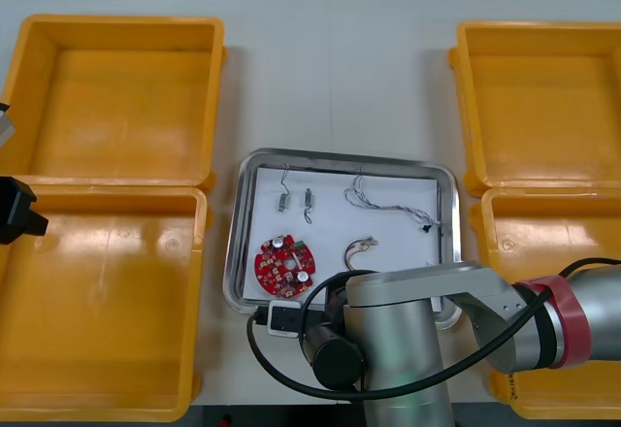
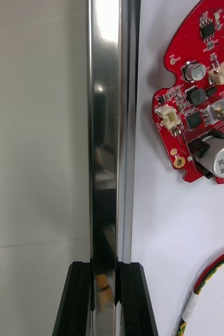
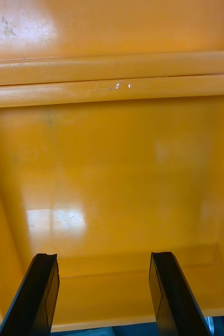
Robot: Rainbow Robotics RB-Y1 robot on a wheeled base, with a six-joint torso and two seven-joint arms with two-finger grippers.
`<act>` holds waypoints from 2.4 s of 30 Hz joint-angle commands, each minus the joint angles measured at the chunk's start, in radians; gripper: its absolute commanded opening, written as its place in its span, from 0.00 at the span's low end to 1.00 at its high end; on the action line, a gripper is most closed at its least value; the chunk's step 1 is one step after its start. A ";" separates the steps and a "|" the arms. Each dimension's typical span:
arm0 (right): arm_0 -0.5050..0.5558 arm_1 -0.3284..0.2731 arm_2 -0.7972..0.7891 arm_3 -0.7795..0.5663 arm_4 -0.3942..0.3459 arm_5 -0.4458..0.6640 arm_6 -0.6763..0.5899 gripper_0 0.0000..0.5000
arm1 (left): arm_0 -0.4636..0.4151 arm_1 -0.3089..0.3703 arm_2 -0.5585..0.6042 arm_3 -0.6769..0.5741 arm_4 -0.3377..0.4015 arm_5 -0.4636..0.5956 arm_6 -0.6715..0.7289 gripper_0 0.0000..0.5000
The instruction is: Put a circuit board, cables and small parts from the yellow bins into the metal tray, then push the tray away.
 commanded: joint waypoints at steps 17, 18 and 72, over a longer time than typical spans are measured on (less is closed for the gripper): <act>-0.142 -0.054 0.051 0.014 0.030 -0.026 0.027 0.00 | 0.016 0.041 0.033 -0.028 0.007 0.006 0.019 1.00; -0.146 -0.052 0.051 0.022 0.030 -0.029 0.027 0.00 | 0.016 0.041 0.033 -0.028 0.007 0.006 0.019 1.00; -0.341 -0.051 0.124 0.328 0.027 -0.251 0.047 0.00 | 0.016 0.041 0.033 -0.028 0.007 0.006 0.019 1.00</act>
